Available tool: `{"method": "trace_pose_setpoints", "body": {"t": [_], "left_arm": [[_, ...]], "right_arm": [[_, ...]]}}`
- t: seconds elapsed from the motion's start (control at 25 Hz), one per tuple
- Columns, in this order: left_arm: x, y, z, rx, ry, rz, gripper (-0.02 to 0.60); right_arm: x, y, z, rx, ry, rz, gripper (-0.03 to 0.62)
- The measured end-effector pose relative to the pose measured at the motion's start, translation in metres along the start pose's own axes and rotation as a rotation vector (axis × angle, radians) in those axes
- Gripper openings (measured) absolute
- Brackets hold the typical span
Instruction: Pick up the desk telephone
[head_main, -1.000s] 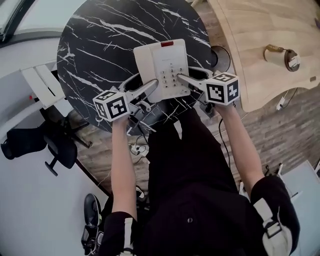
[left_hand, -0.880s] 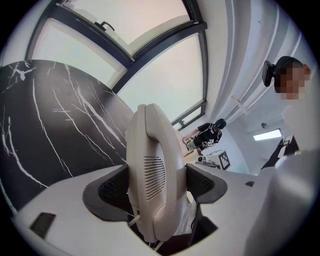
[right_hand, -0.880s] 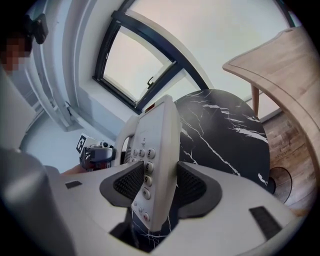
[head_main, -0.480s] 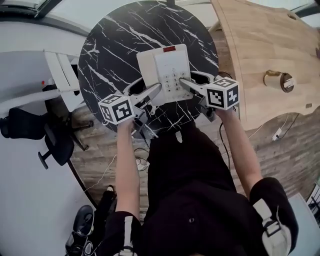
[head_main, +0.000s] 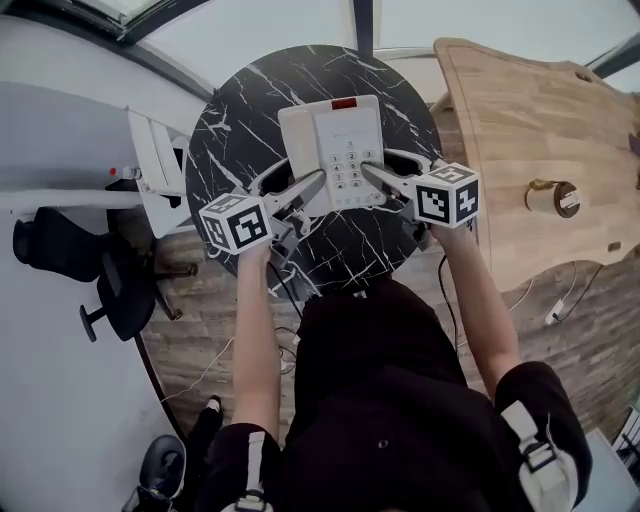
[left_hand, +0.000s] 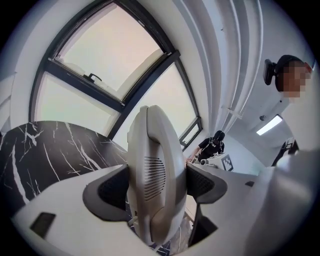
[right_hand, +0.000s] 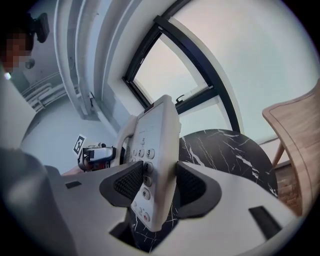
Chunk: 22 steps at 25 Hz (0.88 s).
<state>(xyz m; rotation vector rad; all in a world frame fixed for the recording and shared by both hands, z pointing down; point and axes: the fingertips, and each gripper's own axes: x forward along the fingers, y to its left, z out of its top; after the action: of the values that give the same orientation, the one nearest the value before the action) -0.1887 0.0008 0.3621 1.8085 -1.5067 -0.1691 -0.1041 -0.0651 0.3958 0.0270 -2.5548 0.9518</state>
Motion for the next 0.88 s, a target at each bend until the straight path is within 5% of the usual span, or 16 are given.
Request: {"method": "trace_pose_setpoints", "body": {"t": [0.44, 0.88], "left_arm": [[-0.021, -0.034, 0.067, 0.127, -0.121, 0.014, 0.371], [-0.031, -0.058, 0.087, 0.191, -0.181, 0.020, 0.371]], "right_arm": [[-0.011, 0.036, 0.069, -0.125, -0.107, 0.036, 0.219], [-0.027, 0.055, 0.094, -0.202, -0.164, 0.043, 0.221]]}}
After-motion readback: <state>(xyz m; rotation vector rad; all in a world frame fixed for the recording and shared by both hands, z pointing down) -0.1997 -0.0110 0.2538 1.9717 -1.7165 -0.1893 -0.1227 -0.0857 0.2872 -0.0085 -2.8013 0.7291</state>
